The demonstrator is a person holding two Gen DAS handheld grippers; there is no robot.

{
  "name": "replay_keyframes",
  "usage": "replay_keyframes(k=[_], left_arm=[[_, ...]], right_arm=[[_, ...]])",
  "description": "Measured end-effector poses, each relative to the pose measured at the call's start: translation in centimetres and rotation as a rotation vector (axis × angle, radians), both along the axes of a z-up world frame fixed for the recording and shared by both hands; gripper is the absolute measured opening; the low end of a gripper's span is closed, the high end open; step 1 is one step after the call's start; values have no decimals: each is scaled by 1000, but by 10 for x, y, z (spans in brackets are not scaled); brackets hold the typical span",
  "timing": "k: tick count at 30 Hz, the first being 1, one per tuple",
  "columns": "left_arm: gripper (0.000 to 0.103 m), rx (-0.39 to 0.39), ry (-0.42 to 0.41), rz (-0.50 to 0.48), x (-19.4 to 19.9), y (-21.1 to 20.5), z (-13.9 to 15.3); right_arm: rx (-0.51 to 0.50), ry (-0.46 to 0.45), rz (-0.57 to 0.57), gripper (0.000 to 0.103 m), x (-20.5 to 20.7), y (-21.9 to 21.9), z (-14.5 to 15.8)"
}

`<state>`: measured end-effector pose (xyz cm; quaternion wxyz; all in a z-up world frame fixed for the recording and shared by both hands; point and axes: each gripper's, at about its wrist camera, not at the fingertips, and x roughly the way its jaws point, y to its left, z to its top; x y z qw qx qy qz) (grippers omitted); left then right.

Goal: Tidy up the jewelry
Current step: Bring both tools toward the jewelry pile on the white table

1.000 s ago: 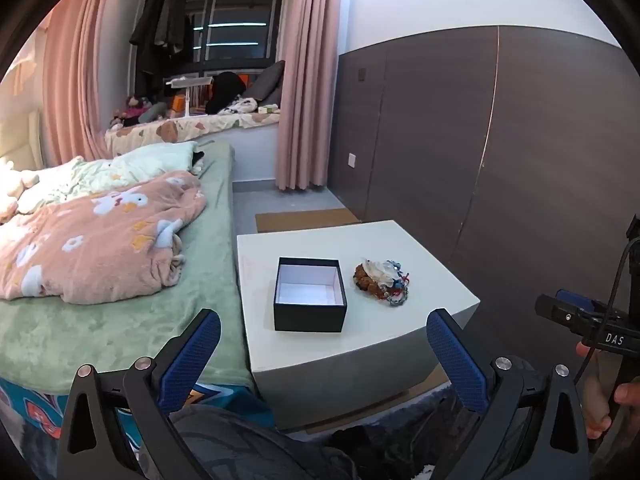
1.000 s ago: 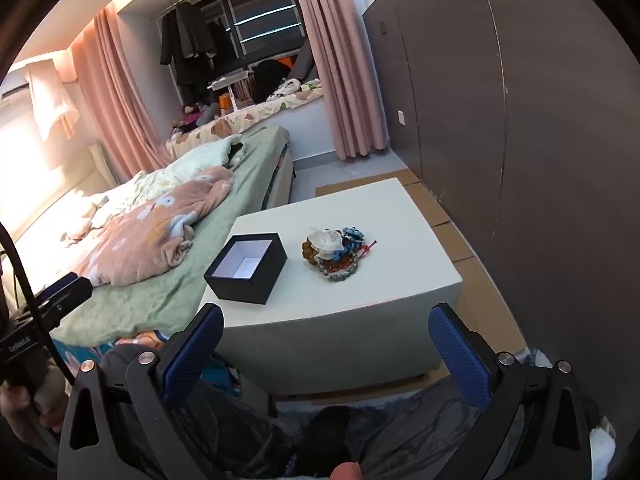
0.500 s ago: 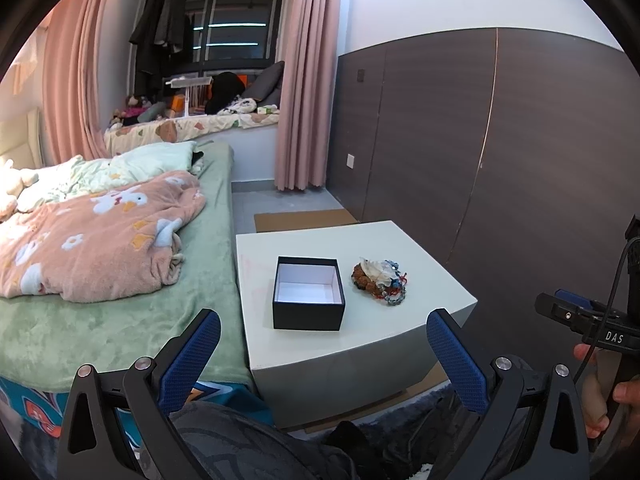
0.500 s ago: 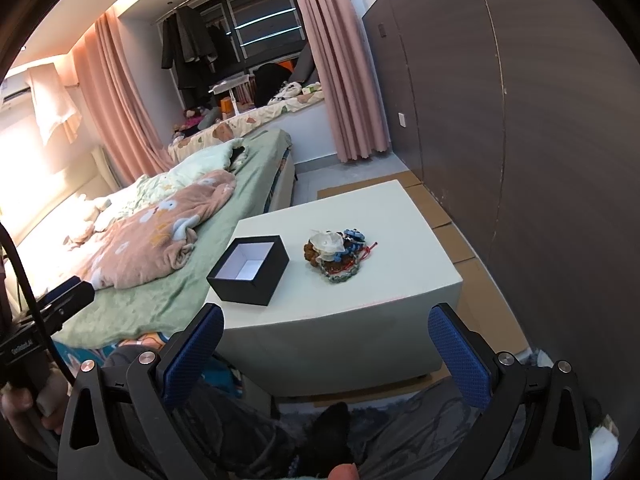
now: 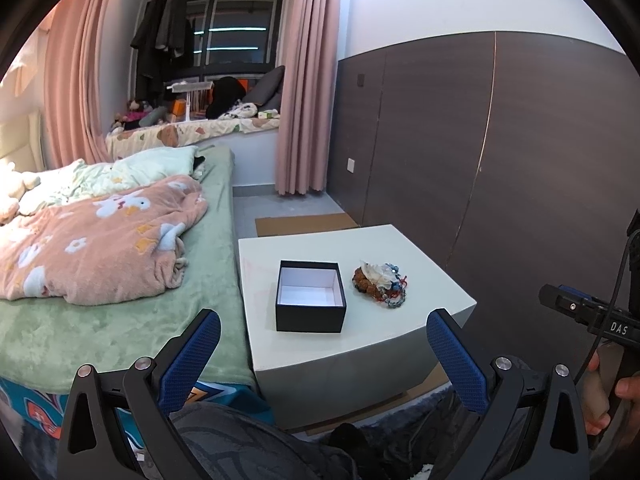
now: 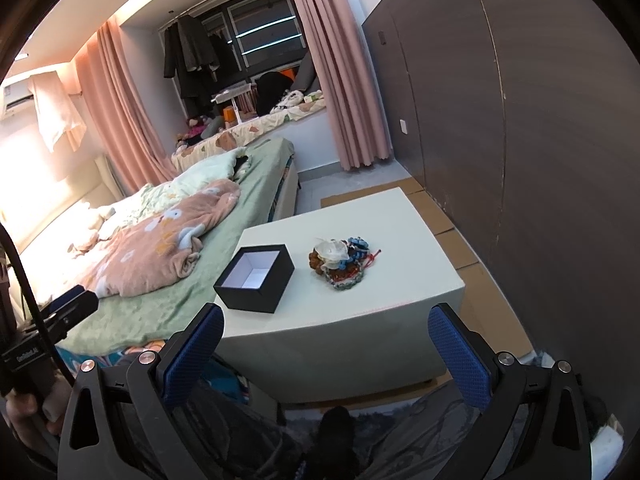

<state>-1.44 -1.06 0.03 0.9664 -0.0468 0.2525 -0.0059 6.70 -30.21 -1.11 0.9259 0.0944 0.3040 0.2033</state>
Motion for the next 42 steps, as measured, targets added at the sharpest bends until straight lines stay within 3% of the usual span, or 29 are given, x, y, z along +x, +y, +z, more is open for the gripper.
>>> replay_keyframes(k=[31, 42], left_arm=[[103, 10, 1, -19, 0, -6, 3], [103, -3, 39, -35, 23, -6, -5]], right_arm=[[14, 9, -2, 103, -3, 0, -2], [14, 42, -13, 103, 4, 2, -15]])
